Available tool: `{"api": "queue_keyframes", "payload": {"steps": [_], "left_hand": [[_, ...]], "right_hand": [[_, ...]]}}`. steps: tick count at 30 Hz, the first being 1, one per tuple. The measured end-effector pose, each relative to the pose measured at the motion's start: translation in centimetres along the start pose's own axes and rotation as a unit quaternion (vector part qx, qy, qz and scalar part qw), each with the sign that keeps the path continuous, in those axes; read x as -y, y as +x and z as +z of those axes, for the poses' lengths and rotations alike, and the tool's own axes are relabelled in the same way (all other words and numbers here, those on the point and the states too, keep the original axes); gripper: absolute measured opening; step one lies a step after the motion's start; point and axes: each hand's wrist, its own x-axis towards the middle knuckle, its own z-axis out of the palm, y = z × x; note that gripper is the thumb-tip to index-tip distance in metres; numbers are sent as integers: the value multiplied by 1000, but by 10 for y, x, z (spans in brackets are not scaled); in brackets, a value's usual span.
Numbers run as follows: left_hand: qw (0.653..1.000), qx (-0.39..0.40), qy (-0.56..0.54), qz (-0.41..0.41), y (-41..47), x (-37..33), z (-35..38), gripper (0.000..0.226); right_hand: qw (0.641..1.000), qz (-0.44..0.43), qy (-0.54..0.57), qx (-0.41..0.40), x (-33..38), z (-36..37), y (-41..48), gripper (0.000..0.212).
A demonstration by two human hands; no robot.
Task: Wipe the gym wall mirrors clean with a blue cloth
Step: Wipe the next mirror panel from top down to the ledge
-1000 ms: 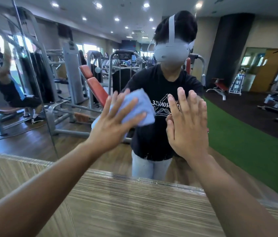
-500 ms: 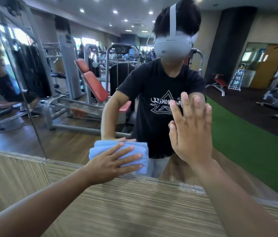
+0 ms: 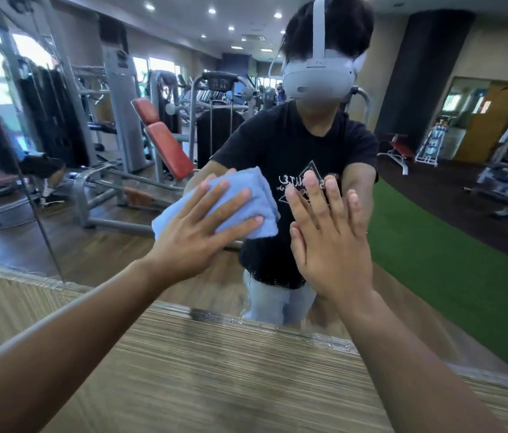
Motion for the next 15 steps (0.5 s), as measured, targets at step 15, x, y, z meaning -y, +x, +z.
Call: {"api": "queue_keyframes", "payload": {"steps": [15], "left_hand": [[984, 145, 2, 105, -52, -17, -8, 55]], "right_hand": [[1000, 8, -14, -4, 2, 0, 0, 62]]}}
